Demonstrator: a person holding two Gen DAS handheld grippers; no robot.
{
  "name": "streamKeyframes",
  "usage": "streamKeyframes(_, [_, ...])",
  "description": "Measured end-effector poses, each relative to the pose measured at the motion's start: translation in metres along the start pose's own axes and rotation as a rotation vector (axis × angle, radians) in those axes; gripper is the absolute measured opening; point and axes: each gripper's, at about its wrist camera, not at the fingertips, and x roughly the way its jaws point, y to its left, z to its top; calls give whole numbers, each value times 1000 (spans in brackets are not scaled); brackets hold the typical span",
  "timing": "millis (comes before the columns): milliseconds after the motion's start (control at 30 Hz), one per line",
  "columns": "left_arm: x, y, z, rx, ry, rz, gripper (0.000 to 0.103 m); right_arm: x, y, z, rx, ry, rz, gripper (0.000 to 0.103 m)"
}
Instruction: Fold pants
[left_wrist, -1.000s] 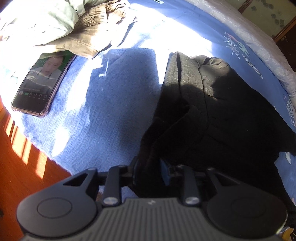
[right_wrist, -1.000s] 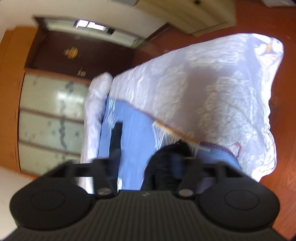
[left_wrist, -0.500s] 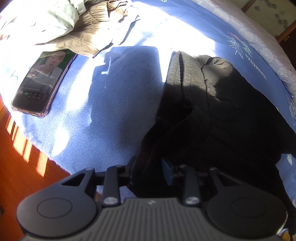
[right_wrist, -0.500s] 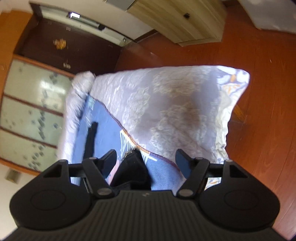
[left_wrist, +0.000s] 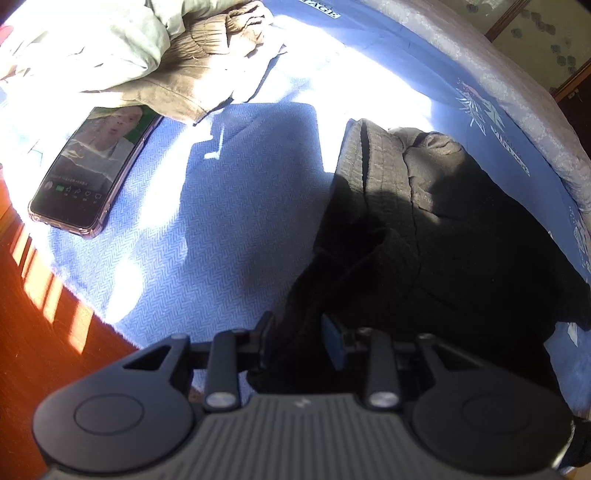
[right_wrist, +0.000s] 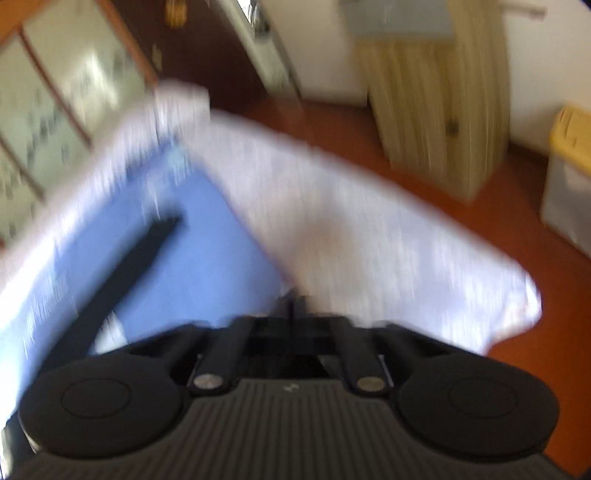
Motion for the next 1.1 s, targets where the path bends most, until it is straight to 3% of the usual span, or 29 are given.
streamKeyframes(67, [1,1,1,-13,-2,-3,28,9,0,13,34,-47,-46,16])
streamKeyframes(133, [1,0,0,-8,-5,0,28,21,-8,15,69,7,-35,29])
streamKeyframes(233, [2,0,-3,5,0,1,28,21,-22,-3,84,96,56,30])
streamKeyframes(333, [4,2,0,0,14,-1,29,17,-29,-27,34,177,44,54])
streamKeyframes(367, [5,2,1,-2,17,-1,29,15,-28,-34,9,189,32,57])
streamKeyframes(433, [6,0,2,2,20,3,29,17,-33,-46,-9,237,46,57])
streamKeyframes(467, [6,0,2,6,21,7,29,17,-34,-50,-15,258,70,46])
streamKeyframes(533, [6,-1,1,4,20,10,29,11,-27,-52,-33,275,143,9])
streamKeyframes(633, [7,0,2,-4,20,10,29,-1,-28,-35,58,181,281,9])
streamKeyframes(733, [7,1,2,-17,20,3,29,-1,-47,-12,305,51,390,9])
streamKeyframes(800, [9,2,2,-33,22,-5,29,16,-42,-3,368,22,357,9])
streamKeyframes(900, [14,-1,2,-46,24,-12,30,55,-17,-5,347,30,189,9])
streamKeyframes(933, [14,-3,1,-41,19,-1,30,69,-8,-8,303,46,99,14])
streamKeyframes(967, [14,-7,0,-30,13,11,30,79,0,-11,261,68,26,31])
streamKeyframes(1033, [14,-12,-2,-15,7,23,30,86,1,-17,214,93,-1,54])
streamKeyframes(1100, [14,-11,-2,-14,8,19,31,72,-15,-21,272,45,41,54])
